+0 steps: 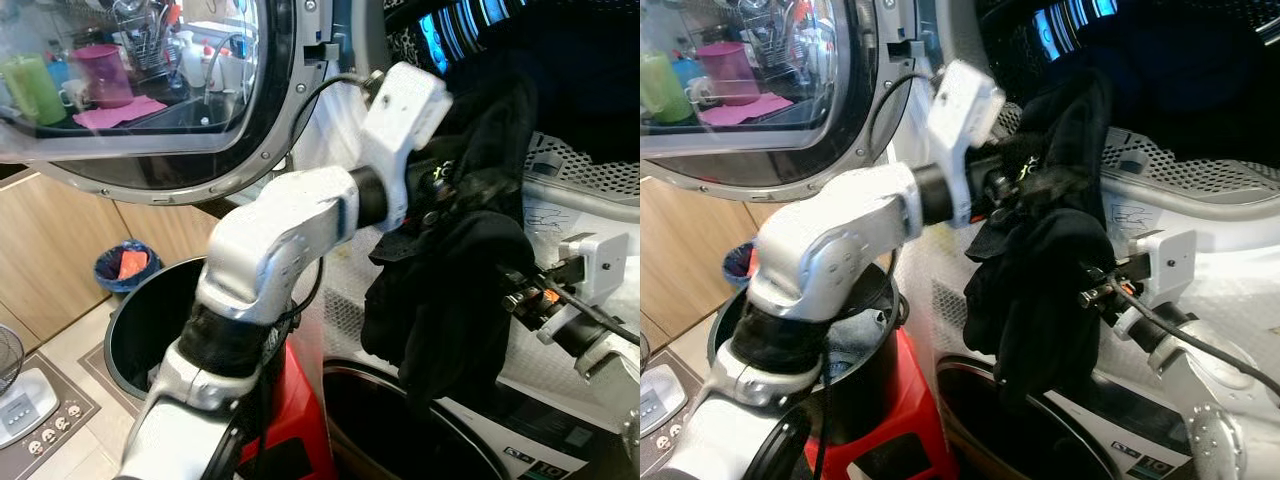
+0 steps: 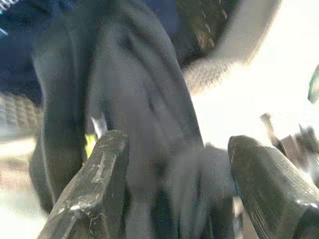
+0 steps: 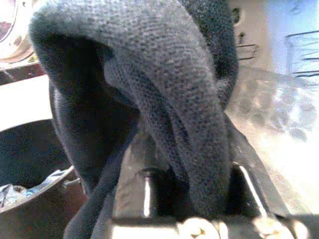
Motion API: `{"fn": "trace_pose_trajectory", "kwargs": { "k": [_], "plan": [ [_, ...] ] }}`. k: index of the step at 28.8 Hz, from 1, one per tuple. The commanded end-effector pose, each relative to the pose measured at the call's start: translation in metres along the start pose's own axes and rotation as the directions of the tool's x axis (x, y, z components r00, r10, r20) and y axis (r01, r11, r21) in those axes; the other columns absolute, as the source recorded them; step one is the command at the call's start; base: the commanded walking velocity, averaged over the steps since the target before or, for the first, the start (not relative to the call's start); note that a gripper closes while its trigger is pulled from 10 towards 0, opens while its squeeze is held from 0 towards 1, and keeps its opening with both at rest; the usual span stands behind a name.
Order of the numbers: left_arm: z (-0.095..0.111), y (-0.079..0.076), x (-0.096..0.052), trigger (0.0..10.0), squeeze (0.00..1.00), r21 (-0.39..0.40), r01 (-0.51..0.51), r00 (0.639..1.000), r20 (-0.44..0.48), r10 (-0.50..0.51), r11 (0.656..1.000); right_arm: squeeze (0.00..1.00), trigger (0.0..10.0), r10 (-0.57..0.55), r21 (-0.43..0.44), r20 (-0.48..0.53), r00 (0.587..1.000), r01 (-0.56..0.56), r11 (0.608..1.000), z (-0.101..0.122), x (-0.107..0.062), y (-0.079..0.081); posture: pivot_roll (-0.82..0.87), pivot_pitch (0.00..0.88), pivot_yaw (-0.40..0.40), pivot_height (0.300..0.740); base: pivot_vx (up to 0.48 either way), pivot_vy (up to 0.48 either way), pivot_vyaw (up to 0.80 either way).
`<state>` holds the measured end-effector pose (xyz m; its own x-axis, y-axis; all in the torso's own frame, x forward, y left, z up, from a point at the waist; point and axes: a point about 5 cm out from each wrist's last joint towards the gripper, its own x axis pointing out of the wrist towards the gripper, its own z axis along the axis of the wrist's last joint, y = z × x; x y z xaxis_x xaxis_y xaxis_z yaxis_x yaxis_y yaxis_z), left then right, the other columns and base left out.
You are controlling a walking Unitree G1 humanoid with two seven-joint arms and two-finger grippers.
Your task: Clothes washing
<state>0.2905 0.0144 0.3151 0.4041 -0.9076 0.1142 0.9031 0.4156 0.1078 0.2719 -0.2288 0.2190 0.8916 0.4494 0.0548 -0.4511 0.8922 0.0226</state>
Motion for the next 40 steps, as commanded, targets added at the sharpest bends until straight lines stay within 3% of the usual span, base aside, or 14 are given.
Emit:
{"fn": "trace_pose_trajectory", "kwargs": {
  "k": [1,7,13,22,24,25,26,32,40],
  "plan": [
    [0.0,-0.012,-0.003,10.0,0.0,0.023,0.069,0.998,-0.009,-0.069,0.997,0.0,0.0,-0.058,-0.028,0.106,0.993,0.061,0.998,0.026,-0.011,-0.018,0.01,0.072,0.029,0.74,0.0,0.0,0.0],
    [-0.003,-0.017,-0.009,10.0,0.0,0.03,0.096,0.995,-0.027,-0.095,0.995,0.0,0.0,-0.045,-0.026,0.12,0.992,0.049,0.998,0.029,-0.014,-0.022,0.01,0.072,0.029,0.74,0.0,0.0,0.0],
    [-0.028,-0.012,-0.028,10.0,0.0,0.089,0.053,0.993,-0.11,-0.043,0.995,0.0,0.0,0.001,0.009,0.158,0.987,-0.003,1.0,0.033,-0.022,-0.03,0.01,0.079,0.021,0.74,0.0,0.0,0.0],
    [-0.038,-0.014,-0.034,10.0,0.0,0.102,0.036,0.99,-0.14,-0.022,0.994,0.0,0.0,-0.004,0.002,0.163,0.987,0.004,1.0,0.036,-0.023,-0.035,0.01,0.083,0.017,0.74,0.0,0.0,0.0],
    [-0.042,-0.015,-0.036,10.0,0.0,0.138,0.04,0.988,-0.156,-0.019,0.99,0.0,2.2,-0.014,-0.011,0.165,0.986,0.016,1.0,0.038,-0.023,-0.037,0.01,0.085,0.017,0.74,0.0,0.0,0.0],
    [-0.042,-0.015,-0.036,10.0,0.0,0.138,0.04,0.988,-0.156,-0.019,0.99,0.0,2.2,-0.014,-0.011,0.165,0.986,0.016,1.0,0.038,-0.023,-0.037,0.01,0.085,0.017,0.74,0.0,0.0,0.0],
    [-0.045,-0.016,-0.037,10.0,0.0,0.155,0.046,0.987,-0.161,-0.021,0.987,0.0,10.0,-0.024,-0.014,0.167,0.986,0.027,1.0,0.04,-0.024,-0.04,0.01,0.086,0.019,0.74,0.0,0.0,0.0],
    [-0.059,-0.014,-0.044,10.0,0.0,0.19,0.053,0.974,-0.227,-0.009,0.98,0.0,10.0,-0.074,-0.007,0.165,0.984,0.076,0.997,0.05,-0.02,-0.049,0.01,0.089,0.02,0.74,0.0,0.0,0.0],
    [-0.082,-0.015,-0.056,10.0,0.0,0.246,0.084,0.95,-0.312,-0.003,0.966,0.0,10.0,-0.052,0.022,0.291,0.955,0.047,0.999,0.081,-0.01,-0.052,0.01,0.09,0.016,0.74,0.0,0.0,0.0]
  ]
}}
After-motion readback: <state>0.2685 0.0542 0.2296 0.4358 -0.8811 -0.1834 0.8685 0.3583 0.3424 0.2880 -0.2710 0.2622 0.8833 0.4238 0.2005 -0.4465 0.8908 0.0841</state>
